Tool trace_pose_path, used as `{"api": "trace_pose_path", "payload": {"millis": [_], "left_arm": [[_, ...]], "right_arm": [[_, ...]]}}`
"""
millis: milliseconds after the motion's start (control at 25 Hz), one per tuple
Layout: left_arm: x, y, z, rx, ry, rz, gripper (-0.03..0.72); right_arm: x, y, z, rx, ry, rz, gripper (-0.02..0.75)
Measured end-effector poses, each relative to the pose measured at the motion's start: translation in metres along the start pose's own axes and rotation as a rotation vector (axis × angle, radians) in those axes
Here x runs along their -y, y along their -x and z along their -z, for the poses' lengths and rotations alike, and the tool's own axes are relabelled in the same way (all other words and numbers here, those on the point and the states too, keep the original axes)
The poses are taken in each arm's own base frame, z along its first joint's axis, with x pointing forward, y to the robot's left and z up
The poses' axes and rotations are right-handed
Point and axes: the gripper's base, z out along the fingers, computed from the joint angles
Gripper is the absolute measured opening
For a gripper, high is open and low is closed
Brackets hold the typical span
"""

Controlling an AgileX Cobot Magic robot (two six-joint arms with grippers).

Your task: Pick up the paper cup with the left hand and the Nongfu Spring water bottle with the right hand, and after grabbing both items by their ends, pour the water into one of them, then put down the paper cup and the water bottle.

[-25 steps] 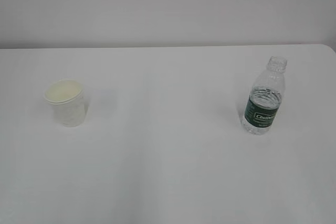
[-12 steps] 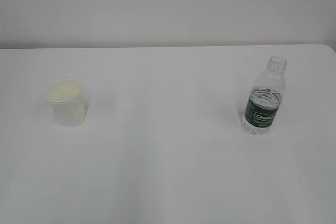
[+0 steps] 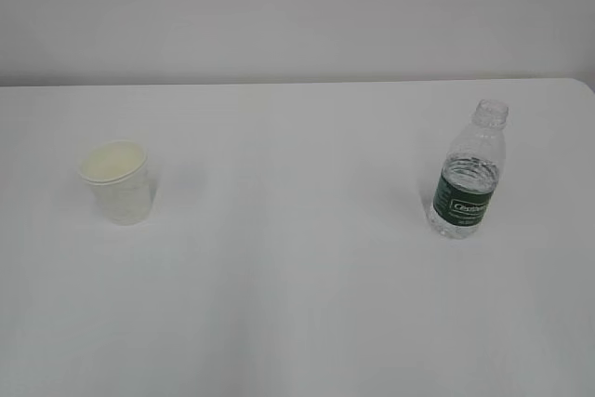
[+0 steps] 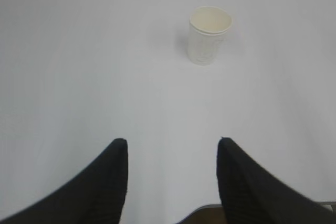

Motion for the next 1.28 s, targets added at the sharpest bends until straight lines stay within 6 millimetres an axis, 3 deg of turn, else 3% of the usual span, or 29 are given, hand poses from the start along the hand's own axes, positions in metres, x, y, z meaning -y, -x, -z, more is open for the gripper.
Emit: {"api": "trace_pose_path", "payload": {"millis": [1280], "left_arm": [[0.0003,0.0025,-0.0019,-0.007,0.001,0.0,0.387]], "right_arm": [[0.0008,0.007,0.0035,0.064,-0.005,0.001,0.59]]}}
